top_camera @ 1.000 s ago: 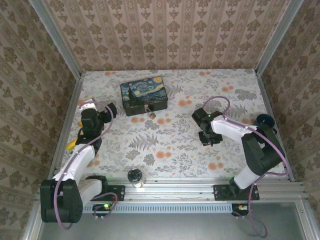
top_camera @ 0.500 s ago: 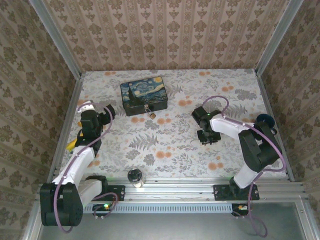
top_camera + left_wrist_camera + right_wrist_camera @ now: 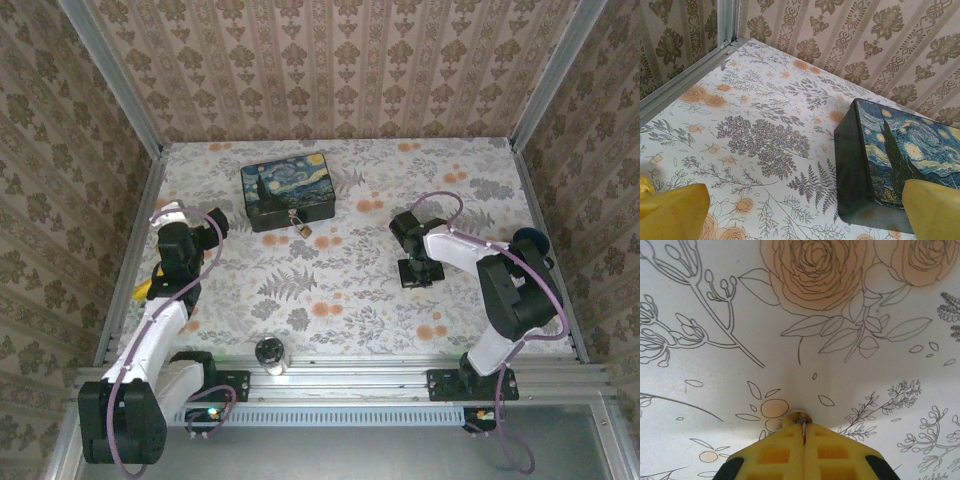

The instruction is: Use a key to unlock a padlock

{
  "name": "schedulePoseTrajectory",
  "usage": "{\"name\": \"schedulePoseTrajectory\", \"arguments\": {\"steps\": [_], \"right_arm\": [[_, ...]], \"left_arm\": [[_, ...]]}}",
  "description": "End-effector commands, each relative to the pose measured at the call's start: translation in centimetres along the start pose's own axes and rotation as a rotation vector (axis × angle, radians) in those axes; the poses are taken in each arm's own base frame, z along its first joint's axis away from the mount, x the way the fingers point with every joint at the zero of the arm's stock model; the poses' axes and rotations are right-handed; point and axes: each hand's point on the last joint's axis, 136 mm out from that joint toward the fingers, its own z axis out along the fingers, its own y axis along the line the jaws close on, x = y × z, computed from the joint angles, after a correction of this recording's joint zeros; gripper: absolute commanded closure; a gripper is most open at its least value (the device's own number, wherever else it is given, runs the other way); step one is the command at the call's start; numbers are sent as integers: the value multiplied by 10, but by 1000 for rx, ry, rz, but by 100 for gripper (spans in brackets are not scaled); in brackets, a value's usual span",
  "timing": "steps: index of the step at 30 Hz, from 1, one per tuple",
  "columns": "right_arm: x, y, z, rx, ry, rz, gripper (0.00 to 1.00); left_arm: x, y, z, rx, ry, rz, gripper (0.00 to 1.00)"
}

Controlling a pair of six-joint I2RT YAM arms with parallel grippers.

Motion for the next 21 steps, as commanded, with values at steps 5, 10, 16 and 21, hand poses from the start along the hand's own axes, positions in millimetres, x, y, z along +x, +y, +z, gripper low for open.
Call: {"name": "schedulePoseTrajectory", "arguments": {"steps": [5,10,16,21], "right_arm": [[3,2,-16,-48,-6,31,100],[0,7,-43,-106,-54,51,100],[-8,20,-78,-202,-115,57,100],[-14,29,-98,-277,-153,56,100]], "left_arm": [[-1,9,-5,-54,40,17,0],[-7,-1,-8,-13,52,-4,0],[-14,-18,-9,59,73,-11,0],[-13,-23,-8,86,69,-9,0]]}}
